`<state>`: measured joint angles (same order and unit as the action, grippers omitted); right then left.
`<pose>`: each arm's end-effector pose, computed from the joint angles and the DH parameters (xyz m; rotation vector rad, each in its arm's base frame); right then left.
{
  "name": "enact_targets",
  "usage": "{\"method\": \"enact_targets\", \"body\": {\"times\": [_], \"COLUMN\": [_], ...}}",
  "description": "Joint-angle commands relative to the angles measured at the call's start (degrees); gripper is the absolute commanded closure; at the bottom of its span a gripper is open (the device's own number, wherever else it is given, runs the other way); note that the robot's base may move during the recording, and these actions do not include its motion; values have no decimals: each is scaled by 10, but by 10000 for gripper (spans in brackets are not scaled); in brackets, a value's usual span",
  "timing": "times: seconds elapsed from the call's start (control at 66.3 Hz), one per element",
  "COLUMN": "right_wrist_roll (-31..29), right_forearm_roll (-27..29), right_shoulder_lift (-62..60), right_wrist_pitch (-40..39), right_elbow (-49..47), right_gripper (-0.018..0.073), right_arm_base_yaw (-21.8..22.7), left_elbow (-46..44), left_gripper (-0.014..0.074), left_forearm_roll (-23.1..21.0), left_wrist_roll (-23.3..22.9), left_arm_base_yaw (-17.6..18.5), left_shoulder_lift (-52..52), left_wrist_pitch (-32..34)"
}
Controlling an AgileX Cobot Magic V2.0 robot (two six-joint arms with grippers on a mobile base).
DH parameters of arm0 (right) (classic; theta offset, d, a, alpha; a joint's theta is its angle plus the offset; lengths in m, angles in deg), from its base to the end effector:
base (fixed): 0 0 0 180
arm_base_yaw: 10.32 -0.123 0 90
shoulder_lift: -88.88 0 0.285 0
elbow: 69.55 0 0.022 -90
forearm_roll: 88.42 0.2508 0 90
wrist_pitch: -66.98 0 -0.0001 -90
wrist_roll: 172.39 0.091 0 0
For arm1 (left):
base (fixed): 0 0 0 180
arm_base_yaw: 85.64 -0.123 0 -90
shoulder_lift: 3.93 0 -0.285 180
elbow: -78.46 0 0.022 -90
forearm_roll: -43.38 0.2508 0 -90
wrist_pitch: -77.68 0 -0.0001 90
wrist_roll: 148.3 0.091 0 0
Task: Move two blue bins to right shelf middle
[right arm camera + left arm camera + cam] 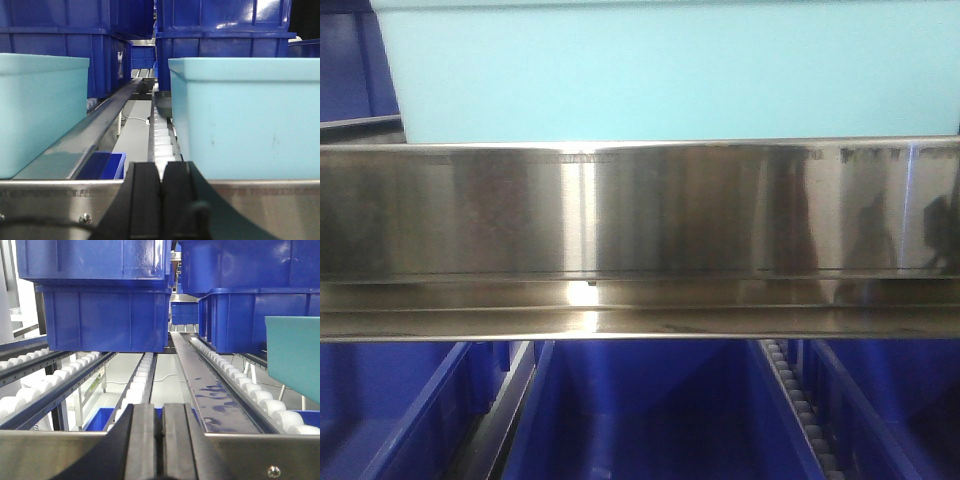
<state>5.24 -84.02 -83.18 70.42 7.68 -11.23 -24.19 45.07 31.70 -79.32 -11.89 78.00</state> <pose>0.0567 0.0013 0.2075 0.0114 1.5465 0.0441 0.0562 -0.0062 0.2127 0.1038 1.4801 -0.0655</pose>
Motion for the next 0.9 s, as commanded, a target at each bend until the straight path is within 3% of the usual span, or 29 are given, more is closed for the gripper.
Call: {"method": "enact_targets", "body": {"times": [0.0, 0.558, 0.89], "right_wrist_roll": [-3, -3, -3], "right_forearm_roll": [-2, -2, -2], "right_shoulder_lift": [-2, -2, -2], "right_wrist_pitch": [-14, -15, -71], "right_elbow": [0, 0, 0], "right_gripper": [721, 721, 721], "right_arm_base_yaw": [2, 2, 2], "left_elbow": [-1, -1, -1], "left_gripper": [707, 707, 707], "left_forearm_roll": [2, 0, 0], "left_wrist_roll": [-3, -3, -3], "left_arm_base_yaw": [1, 1, 1], "left_shoulder_lift": [2, 2, 2], "left_wrist_pitch": [11, 12, 25]}}
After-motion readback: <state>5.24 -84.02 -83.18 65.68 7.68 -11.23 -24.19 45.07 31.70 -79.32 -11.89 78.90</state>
